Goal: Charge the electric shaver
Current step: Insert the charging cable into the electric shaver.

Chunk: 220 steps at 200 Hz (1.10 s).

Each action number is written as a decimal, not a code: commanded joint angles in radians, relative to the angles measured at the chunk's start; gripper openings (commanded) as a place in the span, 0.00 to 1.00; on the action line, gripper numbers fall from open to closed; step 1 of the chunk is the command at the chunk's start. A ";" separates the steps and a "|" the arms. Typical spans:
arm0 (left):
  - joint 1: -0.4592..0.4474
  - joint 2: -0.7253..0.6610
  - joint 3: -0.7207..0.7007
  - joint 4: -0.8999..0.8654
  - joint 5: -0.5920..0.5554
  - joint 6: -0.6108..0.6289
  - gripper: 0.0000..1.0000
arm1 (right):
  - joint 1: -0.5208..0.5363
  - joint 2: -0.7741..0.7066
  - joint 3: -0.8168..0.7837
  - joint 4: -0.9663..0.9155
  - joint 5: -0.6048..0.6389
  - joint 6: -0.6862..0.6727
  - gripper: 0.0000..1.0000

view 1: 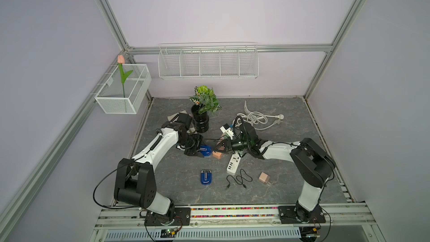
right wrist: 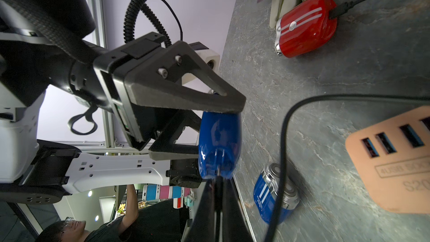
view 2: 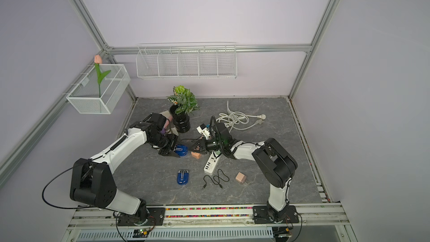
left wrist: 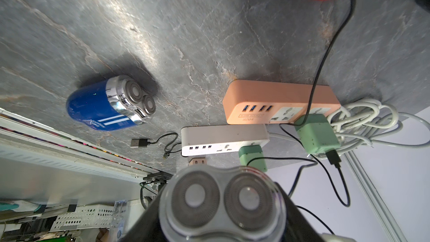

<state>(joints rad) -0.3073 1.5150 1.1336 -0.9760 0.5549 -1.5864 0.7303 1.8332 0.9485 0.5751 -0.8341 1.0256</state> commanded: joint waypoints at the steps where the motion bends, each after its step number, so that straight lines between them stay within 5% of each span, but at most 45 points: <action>1: 0.004 0.002 0.017 0.007 0.028 -0.029 0.00 | 0.009 0.009 0.000 0.044 -0.002 0.019 0.07; 220: 0.002 0.007 0.022 0.030 0.039 -0.055 0.00 | 0.003 0.032 -0.006 0.063 0.013 0.040 0.07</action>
<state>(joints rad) -0.3027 1.5185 1.1336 -0.9470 0.5541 -1.6085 0.7300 1.8469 0.9386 0.6186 -0.8341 1.0485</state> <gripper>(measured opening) 0.575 0.078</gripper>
